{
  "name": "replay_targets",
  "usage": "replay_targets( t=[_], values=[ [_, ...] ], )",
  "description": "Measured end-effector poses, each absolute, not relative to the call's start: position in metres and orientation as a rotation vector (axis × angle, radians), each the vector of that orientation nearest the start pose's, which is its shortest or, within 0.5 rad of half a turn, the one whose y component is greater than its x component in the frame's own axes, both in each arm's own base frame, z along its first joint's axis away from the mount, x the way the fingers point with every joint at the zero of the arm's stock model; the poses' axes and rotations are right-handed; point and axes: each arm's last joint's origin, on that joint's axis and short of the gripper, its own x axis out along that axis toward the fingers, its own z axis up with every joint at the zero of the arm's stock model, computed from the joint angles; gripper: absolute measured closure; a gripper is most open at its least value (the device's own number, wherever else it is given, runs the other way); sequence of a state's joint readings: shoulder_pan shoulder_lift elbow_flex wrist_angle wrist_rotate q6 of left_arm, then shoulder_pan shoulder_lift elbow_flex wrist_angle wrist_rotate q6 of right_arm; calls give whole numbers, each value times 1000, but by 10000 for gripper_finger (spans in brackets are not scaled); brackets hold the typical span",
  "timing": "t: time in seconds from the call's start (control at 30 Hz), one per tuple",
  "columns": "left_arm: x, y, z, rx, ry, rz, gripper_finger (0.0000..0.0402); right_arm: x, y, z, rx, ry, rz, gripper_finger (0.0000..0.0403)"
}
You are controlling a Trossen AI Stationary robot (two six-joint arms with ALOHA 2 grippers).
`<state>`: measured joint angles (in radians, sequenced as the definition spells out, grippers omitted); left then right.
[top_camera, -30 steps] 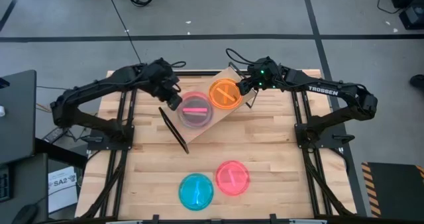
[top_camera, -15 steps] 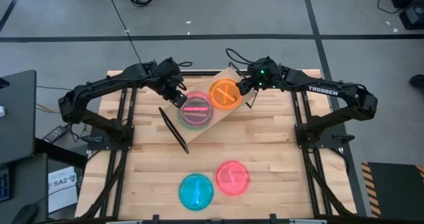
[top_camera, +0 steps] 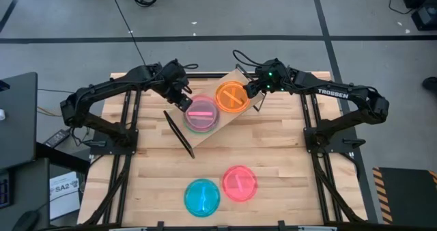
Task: Place and stack plates onto a shelf
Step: Stack the left pink plate on the green plate on the shelf, then stack the blue plate on the orange plate on the shelf
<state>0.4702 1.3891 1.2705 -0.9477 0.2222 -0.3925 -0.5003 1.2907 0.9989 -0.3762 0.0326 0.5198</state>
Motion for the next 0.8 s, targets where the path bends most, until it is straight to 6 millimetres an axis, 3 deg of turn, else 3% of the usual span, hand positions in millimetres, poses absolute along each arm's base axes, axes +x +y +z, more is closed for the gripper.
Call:
replay_targets(
  t=[0.5, 0.8],
  values=[
    [243, 116, 310, -699, 963, 412, 231, 241, -133, 284, 645, 512, -676, 130],
    [240, 114, 313, -704, 948, 397, 219, 241, -133, 284, 645, 513, -676, 130]
  ],
)
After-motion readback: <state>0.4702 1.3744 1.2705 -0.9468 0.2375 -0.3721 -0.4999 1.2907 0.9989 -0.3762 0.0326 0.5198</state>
